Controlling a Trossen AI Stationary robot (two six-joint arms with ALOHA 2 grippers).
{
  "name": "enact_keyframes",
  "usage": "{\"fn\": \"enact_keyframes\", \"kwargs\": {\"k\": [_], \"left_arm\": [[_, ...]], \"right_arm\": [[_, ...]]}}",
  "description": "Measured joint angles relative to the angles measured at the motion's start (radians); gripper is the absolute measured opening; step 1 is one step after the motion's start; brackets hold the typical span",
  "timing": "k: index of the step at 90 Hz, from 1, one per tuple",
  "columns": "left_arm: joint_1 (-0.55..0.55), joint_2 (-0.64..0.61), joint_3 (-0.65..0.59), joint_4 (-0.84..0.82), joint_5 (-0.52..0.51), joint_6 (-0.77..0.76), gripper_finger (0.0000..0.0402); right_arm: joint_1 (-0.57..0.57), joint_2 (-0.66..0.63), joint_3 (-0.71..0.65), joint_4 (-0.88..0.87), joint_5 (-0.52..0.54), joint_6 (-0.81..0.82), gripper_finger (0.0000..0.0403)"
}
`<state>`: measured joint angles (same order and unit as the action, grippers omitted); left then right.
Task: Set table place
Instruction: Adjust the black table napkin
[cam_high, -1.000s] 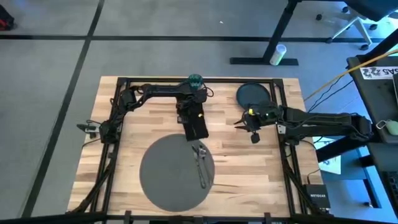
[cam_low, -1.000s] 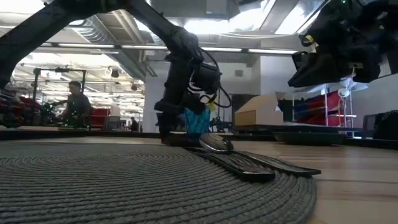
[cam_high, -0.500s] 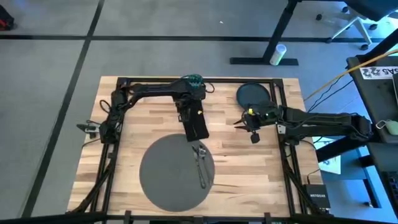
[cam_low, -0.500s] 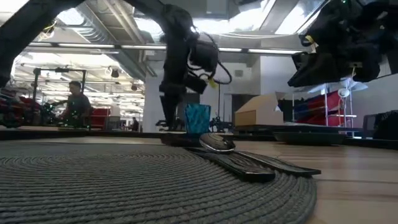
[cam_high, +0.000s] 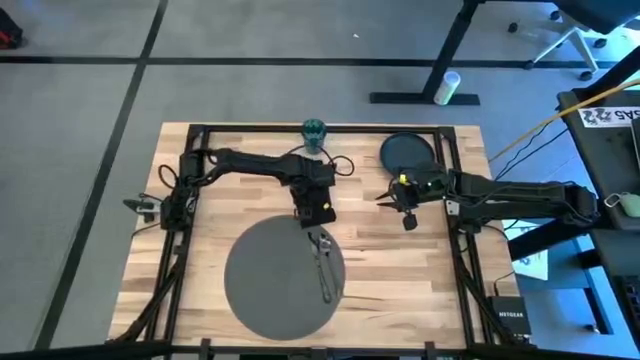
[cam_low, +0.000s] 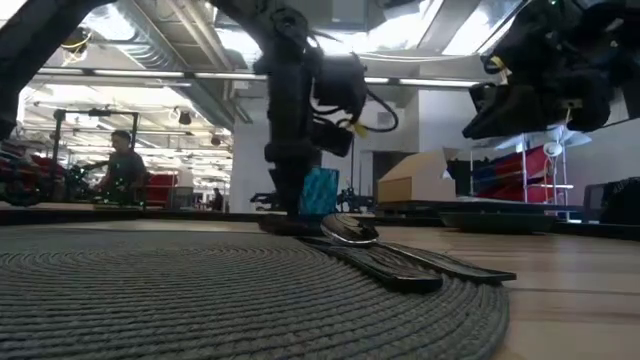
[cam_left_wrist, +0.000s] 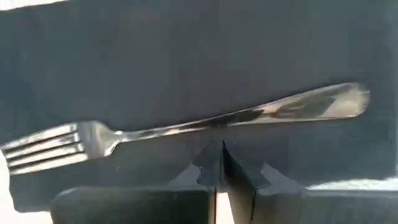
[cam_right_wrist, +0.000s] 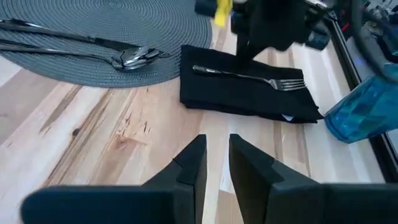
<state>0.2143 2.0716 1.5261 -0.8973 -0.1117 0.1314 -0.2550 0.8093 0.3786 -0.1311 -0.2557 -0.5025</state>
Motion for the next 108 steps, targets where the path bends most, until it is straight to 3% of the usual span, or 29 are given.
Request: {"fn": "enact_keyframes", "kwargs": {"k": [25, 58, 89, 108], "left_arm": [[0.047, -0.008, -0.091, 0.03, -0.001, -0.02, 0.0], [0.106, -0.039, -0.103, -0.053, -0.067, -0.018, 0.0], [0.178, -0.119, -0.247, -0.044, -0.093, -0.038, 0.0], [0.15, -0.201, -0.287, -0.02, -0.094, -0.067, 0.0]], "right_arm": [[0.0, 0.0, 0.0, -0.001, 0.0, 0.0, 0.0053], [0.0, 0.0, 0.0, -0.008, 0.0, 0.0, 0.0053], [0.0, 0.0, 0.0, -0.015, 0.0, 0.0, 0.0053], [0.0, 0.0, 0.0, -0.007, 0.0, 0.0, 0.0053]]}}
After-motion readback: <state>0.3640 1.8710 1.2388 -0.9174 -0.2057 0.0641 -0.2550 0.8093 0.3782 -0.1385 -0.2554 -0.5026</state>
